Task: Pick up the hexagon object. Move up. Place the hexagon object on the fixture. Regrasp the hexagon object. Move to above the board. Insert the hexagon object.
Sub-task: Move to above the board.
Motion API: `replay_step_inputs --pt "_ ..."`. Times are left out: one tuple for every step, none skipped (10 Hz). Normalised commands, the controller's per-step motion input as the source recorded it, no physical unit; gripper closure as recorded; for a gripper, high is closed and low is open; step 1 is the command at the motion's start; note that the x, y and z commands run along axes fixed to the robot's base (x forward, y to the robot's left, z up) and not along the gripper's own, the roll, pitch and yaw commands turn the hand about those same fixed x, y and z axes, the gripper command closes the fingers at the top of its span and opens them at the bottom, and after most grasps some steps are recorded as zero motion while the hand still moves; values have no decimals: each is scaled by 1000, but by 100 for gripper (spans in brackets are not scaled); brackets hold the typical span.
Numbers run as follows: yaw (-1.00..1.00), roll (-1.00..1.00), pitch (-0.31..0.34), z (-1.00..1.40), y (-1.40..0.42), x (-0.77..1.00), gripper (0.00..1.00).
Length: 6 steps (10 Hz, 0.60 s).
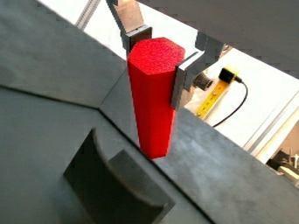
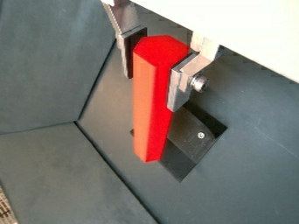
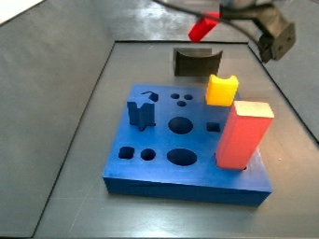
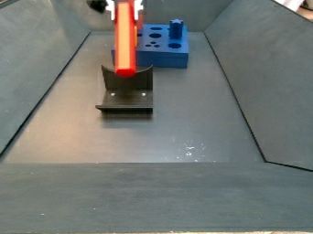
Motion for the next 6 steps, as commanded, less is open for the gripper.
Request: replay_step_inputs --pt "8 -40 130 1000 -106 -49 100" --pt "33 -41 125 1000 -101 -46 100" --pt "61 -38 121 1000 -92 -43 100" --pt "76 -40 116 1000 -87 -39 100" --pt "81 -38 114 1000 -83 -37 100" --pt "91 -27 101 1000 -75 -28 100"
